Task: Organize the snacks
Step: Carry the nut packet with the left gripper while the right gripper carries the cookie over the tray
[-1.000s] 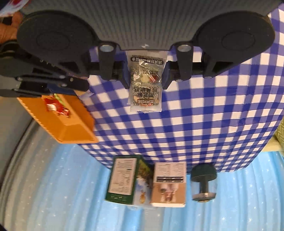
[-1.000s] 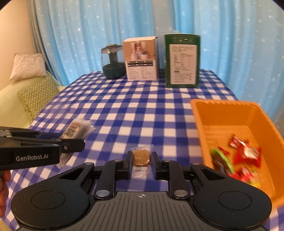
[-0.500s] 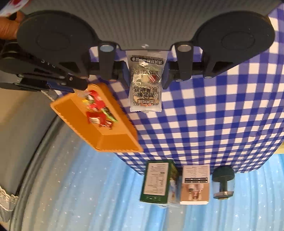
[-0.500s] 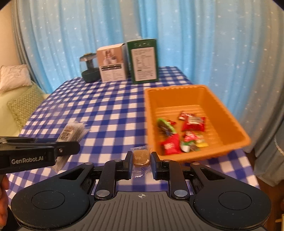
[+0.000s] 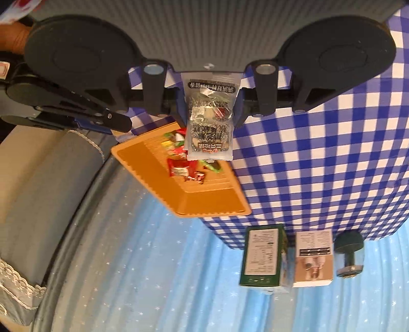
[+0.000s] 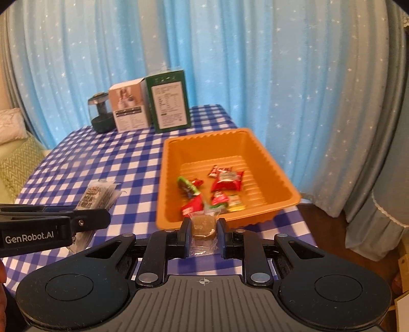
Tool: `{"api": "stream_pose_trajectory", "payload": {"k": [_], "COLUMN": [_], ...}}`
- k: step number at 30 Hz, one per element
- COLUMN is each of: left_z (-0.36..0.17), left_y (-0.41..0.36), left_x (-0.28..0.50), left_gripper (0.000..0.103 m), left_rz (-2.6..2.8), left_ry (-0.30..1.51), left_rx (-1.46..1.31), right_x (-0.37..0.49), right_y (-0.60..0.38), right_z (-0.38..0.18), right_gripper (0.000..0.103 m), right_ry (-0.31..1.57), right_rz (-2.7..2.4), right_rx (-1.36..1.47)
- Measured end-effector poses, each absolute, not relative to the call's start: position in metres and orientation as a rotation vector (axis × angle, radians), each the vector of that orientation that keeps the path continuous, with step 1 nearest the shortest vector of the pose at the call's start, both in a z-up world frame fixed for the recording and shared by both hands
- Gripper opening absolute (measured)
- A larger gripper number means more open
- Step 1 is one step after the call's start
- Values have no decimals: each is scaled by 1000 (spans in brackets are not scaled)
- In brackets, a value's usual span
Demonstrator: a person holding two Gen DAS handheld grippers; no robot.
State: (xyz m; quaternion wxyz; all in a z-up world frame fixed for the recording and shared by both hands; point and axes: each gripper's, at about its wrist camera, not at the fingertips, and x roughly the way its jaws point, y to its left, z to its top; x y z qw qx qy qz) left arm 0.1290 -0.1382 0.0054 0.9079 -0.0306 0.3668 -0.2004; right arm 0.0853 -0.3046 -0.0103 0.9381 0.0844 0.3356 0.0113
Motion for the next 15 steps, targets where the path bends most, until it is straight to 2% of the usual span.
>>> {"api": "stream_pose_trajectory", "payload": {"k": [15], "left_z": [4], "left_y": [-176], "left_x": [148], "left_gripper": [34], "left_rz": [-462], "left_ry": [768], "left_rx": [-47], "right_x": [94], "right_y": [-338], "right_z": [5], "right_gripper": [21], "right_ry": [647], "right_rz": [-36], "right_rx": [197]}}
